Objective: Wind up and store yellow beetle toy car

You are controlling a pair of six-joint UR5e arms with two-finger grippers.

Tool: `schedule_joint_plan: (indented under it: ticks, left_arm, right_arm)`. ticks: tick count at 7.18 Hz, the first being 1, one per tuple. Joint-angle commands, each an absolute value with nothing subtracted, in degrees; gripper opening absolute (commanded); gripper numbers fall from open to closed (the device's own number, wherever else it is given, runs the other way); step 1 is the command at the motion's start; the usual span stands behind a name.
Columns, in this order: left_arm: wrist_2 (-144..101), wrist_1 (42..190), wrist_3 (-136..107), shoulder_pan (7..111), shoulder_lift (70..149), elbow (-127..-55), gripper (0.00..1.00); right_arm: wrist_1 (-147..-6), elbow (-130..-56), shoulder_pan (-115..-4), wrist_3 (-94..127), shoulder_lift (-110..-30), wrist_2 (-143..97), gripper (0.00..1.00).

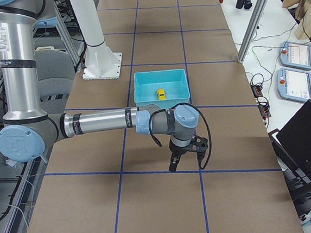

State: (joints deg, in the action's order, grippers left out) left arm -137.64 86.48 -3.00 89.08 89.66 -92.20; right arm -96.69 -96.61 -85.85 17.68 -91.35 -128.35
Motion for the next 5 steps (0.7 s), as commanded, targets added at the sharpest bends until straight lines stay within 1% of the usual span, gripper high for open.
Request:
schedule_joint_plan:
  ticks: [1,5]
  left_arm:
    - [-137.6,86.5,-3.0,89.0,89.6,-92.3,1.00]
    - [-137.6,86.5,-3.0,89.0,89.6,-92.3,1.00]
  right_arm:
    - [-96.2,-98.0,-85.6,13.0,-91.0,-127.5,1.00]
    - [-96.2,-98.0,-85.6,5.3,-90.8,-127.9,1.00]
